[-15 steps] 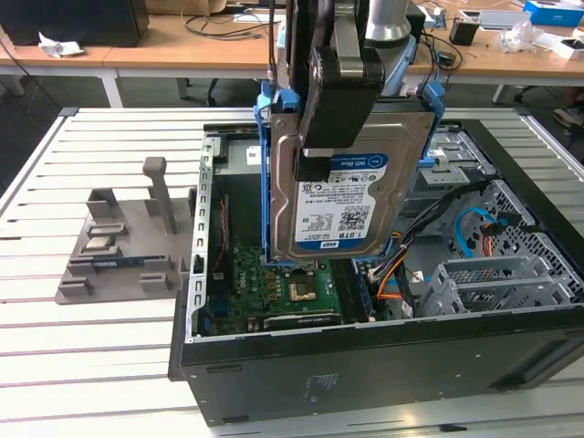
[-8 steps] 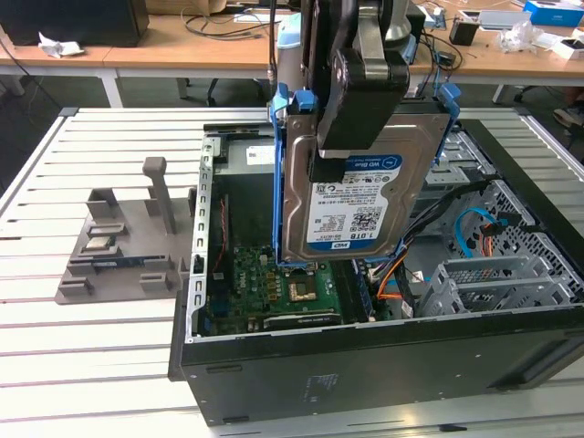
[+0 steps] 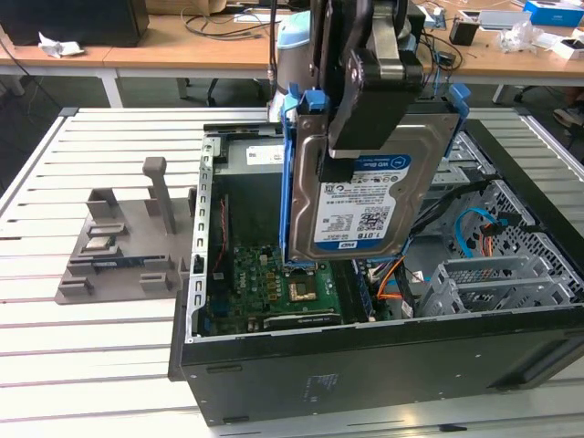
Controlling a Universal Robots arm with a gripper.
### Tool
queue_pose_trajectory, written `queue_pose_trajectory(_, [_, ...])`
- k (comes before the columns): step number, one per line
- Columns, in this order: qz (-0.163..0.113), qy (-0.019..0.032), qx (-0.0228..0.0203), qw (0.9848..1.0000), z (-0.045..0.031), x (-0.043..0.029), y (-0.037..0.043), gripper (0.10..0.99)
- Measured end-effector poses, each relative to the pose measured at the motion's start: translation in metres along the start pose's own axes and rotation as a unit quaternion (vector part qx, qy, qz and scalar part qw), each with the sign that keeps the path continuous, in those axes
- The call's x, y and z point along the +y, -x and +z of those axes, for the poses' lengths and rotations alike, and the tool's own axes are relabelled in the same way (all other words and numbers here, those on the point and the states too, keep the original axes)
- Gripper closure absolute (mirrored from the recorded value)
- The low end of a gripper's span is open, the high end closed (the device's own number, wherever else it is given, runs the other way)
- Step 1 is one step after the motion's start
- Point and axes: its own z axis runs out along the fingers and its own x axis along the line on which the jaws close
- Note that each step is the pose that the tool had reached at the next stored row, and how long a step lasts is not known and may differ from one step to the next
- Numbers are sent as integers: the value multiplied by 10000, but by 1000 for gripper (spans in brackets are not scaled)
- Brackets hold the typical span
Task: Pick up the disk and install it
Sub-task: 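Pick up the disk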
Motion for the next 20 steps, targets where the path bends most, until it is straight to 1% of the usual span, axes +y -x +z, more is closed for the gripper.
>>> queue_pose_trajectory(2, [0, 0, 1, 10000, -1, -47, -1, 718])
queue_pose_trajectory(3, [-1, 0, 1, 10000, -1, -88, -2, 718])
queue_pose_trajectory(7, [0, 0, 0, 10000, -2, -194, -4, 718])
queue_pose_trajectory(9, [-1, 1, 0, 10000, -2, -294, -7, 718])
queue_pose_trajectory(15, [-1, 1, 1, 10000, 0, -441, -10, 718])
queue_pose_trajectory(17, [0, 1, 2, 10000, 0, -523, -12, 718])
queue_pose_trajectory(19, [0, 1, 1, 10000, 1, -569, -13, 718])
queue_pose_trajectory(20, [-1, 1, 0, 10000, 3, -615, -14, 718])
